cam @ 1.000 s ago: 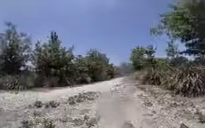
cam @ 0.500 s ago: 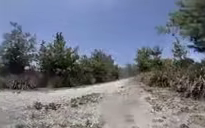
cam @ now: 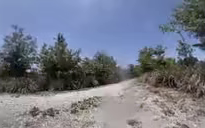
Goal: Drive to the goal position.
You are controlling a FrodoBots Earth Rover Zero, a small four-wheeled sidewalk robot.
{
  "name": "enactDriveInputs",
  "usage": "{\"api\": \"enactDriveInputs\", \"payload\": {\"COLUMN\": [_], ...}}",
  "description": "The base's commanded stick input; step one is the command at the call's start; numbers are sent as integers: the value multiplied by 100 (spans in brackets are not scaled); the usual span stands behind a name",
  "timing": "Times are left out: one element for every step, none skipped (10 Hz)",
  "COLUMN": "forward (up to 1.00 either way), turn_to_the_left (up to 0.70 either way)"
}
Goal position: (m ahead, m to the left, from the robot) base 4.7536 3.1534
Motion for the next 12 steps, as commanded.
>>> {"api": "enactDriveInputs", "payload": {"forward": [30,30,30,30,30,30,30,30,30,30,30,30], "turn_to_the_left": [0,0,0,0,0,0,0,0,0,0,0,0]}}
